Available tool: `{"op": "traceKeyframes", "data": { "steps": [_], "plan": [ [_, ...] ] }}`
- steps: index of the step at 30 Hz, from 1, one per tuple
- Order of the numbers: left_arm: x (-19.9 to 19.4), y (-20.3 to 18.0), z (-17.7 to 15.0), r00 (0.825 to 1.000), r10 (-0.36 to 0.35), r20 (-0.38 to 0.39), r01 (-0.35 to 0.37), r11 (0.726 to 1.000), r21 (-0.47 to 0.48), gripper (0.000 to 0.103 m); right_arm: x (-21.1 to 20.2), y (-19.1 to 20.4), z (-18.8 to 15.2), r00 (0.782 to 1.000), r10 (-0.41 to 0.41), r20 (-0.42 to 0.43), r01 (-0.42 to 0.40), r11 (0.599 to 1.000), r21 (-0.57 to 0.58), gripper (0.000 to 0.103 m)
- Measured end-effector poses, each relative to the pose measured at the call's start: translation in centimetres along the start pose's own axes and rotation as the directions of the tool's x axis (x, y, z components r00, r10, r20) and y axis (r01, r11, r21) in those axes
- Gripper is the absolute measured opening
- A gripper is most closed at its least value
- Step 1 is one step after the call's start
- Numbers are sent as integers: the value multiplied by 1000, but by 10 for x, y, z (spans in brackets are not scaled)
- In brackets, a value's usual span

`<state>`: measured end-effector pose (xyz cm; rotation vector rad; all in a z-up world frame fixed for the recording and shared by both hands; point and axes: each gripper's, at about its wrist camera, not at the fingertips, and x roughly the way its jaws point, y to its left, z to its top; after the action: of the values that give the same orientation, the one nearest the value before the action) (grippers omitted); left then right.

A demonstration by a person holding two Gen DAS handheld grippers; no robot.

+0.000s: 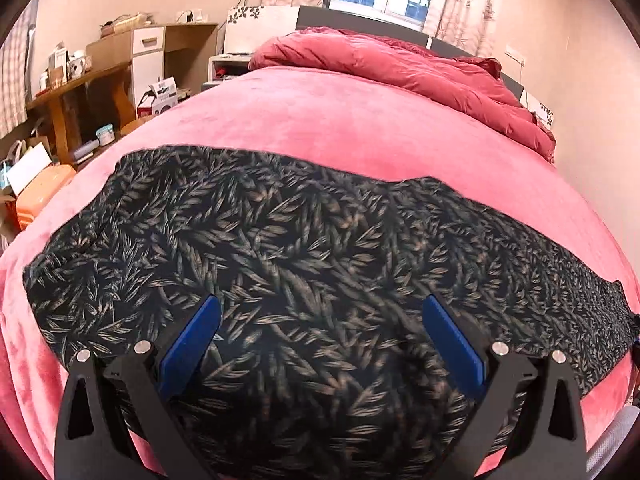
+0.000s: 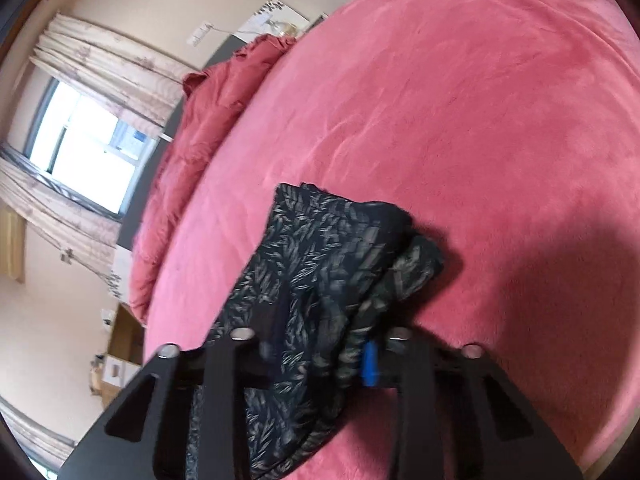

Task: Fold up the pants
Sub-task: 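Grasp the pants end with the right tool and lift it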

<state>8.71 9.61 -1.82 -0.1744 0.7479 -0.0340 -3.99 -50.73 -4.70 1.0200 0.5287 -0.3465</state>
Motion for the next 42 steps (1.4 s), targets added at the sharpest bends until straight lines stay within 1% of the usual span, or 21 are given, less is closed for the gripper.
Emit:
{"op": "traceKeyframes", "data": {
  "steps": [1,2,4,6,7,9,11,13,14,16,17,19,24,29,33,34,36,38,40,41,42],
  "plan": [
    [3,0,-1,1000,2,0,-2,1000,12,101,1,2,2,999,-34,-8,34,999,-1,13],
    [4,0,-2,1000,9,5,-9,1000,26,101,0,2,2,999,-37,-12,37,999,14,11],
    [6,-6,-6,999,38,14,-39,997,67,101,-4,8,4,1000,-16,-5,17,999,37,11],
    [9,-9,-8,998,63,15,-64,994,92,101,-11,22,3,1000,3,16,-4,1000,10,11],
    [9,-10,-9,997,69,15,-71,993,98,101,-18,35,2,999,13,29,-13,1000,-21,10],
    [6,-10,-9,998,64,20,-65,994,93,101,-25,53,-3,999,33,41,-31,998,-53,10],
    [3,-6,-10,999,40,32,-42,996,73,101,-33,76,-9,997,59,50,-54,995,-89,11],
    [-6,0,-12,998,0,62,-2,1000,27,101,-41,100,-16,994,91,59,-82,988,-132,10],
    [-13,6,-13,996,-17,92,18,1000,-12,101,-44,112,-21,993,104,60,-94,984,-154,10],
    [-21,14,-15,992,-20,126,28,998,-56,101,-52,139,-31,989,130,68,-113,972,-207,11],
    [-23,17,-15,991,-9,134,19,997,-71,101,-55,150,-37,987,145,68,-126,965,-230,10],
    [-21,23,-13,991,5,131,6,996,-85,101,-59,171,-48,984,169,62,-146,951,-272,11],
    [-8,35,-15,995,-14,94,24,993,-116,101,-58,220,-86,976,219,22,-195,906,-375,11],
    [-2,36,-14,997,-8,82,17,995,-101,101,-45,262,-139,957,282,-69,-281,841,-462,10],
    [-1,36,-14,997,-7,82,15,995,-98,101,-29,287,-187,945,294,-145,-324,771,-548,11],
    [-2,35,-15,997,-8,83,16,995,-99,101,-23,291,-203,938,301,-173,-344,741,-576,11],
    [-2,33,-18,996,-11,83,19,995,-102,101,-13,292,-224,925,307,-224,-379,700,-605,11],
    [-3,32,-19,996,-12,88,21,994,-104,101,-2,290,-250,911,302,-280,-412,644,-645,11],
    [-2,33,-19,996,-11,89,20,995,-102,101,9,288,-274,912,257,-321,-411,578,-705,11],
    [-2,33,-19,996,-11,90,20,995,-102,101,14,285,-289,918,218,-330,-396,532,-749,11],
    [-2,33,-19,996,-11,90,20,995,-102,101,18,282,-300,924,184,-335,-381,498,-779,11]
  ]
}}
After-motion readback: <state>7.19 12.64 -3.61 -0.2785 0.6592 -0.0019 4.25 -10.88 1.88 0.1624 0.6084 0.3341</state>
